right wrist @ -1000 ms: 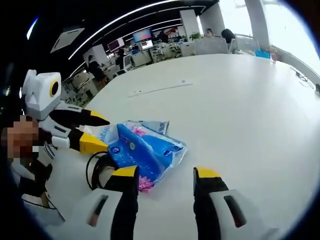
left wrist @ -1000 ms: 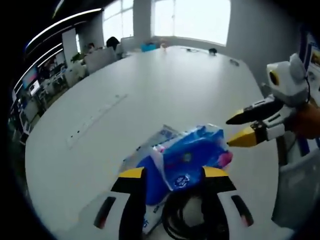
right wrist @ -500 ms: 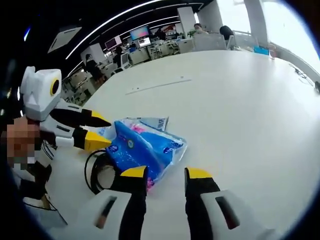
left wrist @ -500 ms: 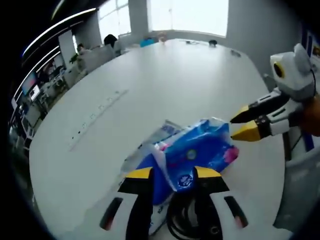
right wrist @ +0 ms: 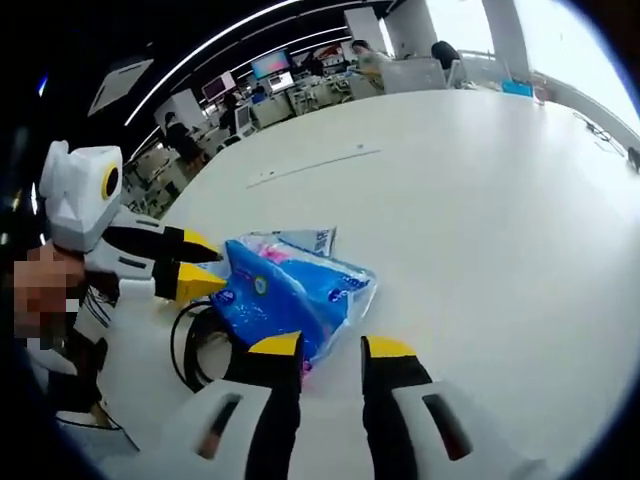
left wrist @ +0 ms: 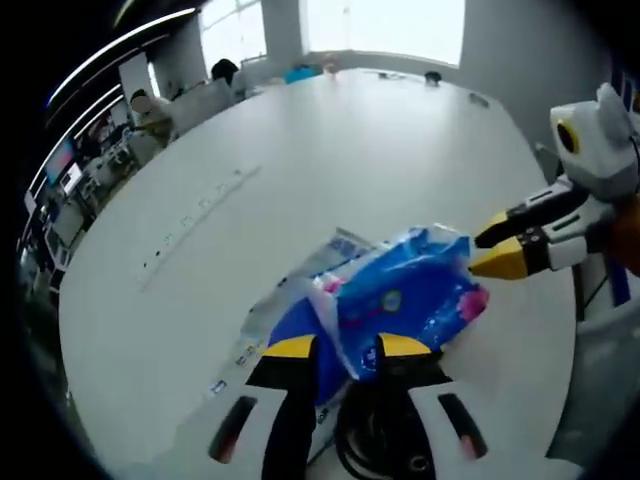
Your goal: Arrange the tabletop items into an orderly group along one side of the table until the central work area is clear of visible clutter.
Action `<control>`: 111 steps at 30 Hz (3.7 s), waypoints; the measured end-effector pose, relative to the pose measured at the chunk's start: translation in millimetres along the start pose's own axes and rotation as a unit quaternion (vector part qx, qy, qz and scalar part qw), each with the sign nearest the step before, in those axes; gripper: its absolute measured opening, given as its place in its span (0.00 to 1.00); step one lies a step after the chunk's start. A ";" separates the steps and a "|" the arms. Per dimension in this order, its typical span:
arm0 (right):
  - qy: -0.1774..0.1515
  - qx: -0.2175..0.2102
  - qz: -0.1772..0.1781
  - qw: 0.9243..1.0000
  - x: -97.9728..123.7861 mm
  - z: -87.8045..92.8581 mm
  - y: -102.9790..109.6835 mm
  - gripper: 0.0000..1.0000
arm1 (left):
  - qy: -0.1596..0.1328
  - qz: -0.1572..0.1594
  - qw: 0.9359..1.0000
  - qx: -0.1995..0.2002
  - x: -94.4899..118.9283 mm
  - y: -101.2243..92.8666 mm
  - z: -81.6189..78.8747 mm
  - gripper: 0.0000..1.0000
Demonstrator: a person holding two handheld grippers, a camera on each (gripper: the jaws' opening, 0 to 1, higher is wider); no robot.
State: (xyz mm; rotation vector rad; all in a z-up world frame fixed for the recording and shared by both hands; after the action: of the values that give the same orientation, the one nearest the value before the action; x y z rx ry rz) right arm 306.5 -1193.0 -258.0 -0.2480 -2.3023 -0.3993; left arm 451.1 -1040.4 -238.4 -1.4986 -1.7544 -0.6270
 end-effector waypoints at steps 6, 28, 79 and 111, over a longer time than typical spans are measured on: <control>0.000 0.000 0.002 1.000 -0.3 -0.2 -0.7 0.13 | 0.001 -0.002 1.000 -0.003 -0.5 0.6 -1.3 0.11; 0.000 0.012 0.004 1.000 0.4 2.2 -0.7 0.00 | 0.013 0.002 1.000 -0.005 -3.3 -2.6 4.1 0.00; -0.071 0.062 0.004 0.996 46.8 -32.6 -30.7 0.00 | -0.099 0.003 0.993 0.056 26.6 -37.7 -23.4 0.00; -0.107 0.097 0.011 0.989 72.0 -57.5 -68.6 0.00 | -0.163 -0.005 0.985 0.060 25.1 -70.4 -57.2 0.00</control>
State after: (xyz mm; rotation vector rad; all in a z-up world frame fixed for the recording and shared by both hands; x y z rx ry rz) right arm 275.3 -1273.5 -182.3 -0.2294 -2.5265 -0.1409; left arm 393.6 -1082.6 -177.0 -1.5755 -2.0051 -0.2836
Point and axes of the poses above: the point that each gripper's makers call its tool centre point, and the gripper's own axes: x roughly backward along the fingers, y roughly to its left, z roughly out of its underside, the point moved 10 cm from there along x, roughly backward along the fingers, and after that the axes turned 8 degrees about z, right-handed, at the moved point
